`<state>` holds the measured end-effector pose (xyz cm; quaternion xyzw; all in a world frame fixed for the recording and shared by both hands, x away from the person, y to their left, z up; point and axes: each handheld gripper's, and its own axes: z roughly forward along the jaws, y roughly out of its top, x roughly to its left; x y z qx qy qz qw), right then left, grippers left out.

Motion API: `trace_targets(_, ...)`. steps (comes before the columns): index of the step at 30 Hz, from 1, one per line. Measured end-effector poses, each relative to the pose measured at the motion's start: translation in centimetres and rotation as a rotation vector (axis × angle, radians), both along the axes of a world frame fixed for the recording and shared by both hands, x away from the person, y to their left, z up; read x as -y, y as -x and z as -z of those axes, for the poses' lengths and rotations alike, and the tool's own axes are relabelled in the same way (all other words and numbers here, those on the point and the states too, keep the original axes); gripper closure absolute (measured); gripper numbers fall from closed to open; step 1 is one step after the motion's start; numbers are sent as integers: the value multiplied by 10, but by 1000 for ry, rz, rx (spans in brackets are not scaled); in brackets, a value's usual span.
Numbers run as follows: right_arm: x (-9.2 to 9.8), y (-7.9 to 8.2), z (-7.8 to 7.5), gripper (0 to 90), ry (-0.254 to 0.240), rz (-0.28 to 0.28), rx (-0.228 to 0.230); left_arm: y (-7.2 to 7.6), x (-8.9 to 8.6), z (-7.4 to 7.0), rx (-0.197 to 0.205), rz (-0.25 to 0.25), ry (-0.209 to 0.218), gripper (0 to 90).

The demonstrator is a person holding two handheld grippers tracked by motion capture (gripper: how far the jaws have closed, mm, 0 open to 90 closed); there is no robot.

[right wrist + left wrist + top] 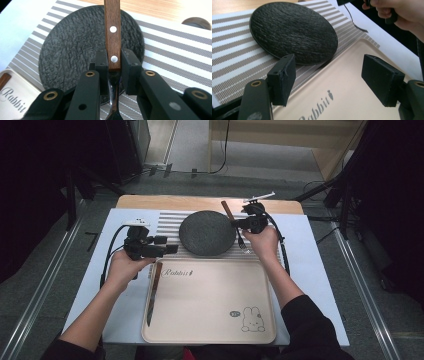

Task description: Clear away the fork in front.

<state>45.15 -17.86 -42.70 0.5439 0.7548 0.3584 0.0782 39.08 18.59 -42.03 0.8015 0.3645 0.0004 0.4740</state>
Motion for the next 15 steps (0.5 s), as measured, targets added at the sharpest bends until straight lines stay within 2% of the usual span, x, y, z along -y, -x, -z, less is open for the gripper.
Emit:
trace_targets(7, -7, 8, 2, 758, -26, -26, 15, -8, 14, -2, 15, 2, -33, 272)
trace_targets(10, -11, 11, 2, 759, -29, -40, 24, -12, 19, -5, 14, 1, -20, 272)
trace_targets(14, -14, 14, 1, 759, -37, -55, 34, -18, 25, -8, 9, 1, -22, 272)
trace_targets(15, -16, 15, 2, 758, -39, -57, 36, -19, 26, -8, -2, 4, -12, 275)
